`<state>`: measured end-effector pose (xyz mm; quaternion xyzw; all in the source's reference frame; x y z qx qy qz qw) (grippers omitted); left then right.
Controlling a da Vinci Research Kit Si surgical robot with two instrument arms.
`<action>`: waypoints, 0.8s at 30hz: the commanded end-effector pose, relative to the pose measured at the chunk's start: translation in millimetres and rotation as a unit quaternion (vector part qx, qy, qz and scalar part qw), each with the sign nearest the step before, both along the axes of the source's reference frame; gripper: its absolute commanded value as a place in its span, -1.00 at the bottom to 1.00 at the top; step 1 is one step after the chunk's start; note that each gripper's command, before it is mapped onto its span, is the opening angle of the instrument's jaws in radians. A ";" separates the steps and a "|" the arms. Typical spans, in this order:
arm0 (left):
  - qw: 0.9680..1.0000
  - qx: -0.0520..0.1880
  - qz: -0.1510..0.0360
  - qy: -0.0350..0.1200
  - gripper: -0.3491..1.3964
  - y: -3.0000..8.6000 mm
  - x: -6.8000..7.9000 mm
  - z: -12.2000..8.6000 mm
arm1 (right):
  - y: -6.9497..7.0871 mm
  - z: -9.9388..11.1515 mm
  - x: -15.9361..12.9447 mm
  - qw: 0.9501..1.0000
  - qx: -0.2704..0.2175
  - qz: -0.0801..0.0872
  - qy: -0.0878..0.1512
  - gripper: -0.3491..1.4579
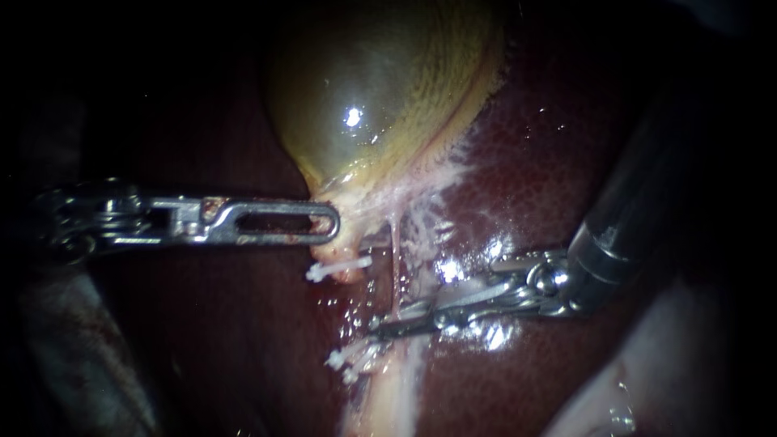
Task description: Going back first clip right tube
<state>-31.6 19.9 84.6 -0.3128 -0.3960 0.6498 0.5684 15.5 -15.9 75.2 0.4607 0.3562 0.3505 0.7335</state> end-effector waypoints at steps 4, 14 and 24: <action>1.000 0.000 0.000 0.000 -1.00 0.0 0.0 0.0 | 0.0 0.0 0.0 1.000 0.000 0.000 0.000 -1.00; 1.000 0.000 0.000 0.000 -1.00 0.0 0.0 0.0 | 0.0 0.1 0.1 1.000 0.000 0.000 0.000 -0.87; 1.000 0.000 0.000 0.000 -1.00 0.0 0.0 0.0 | 0.0 0.2 0.3 1.000 -0.005 -0.001 0.002 -0.43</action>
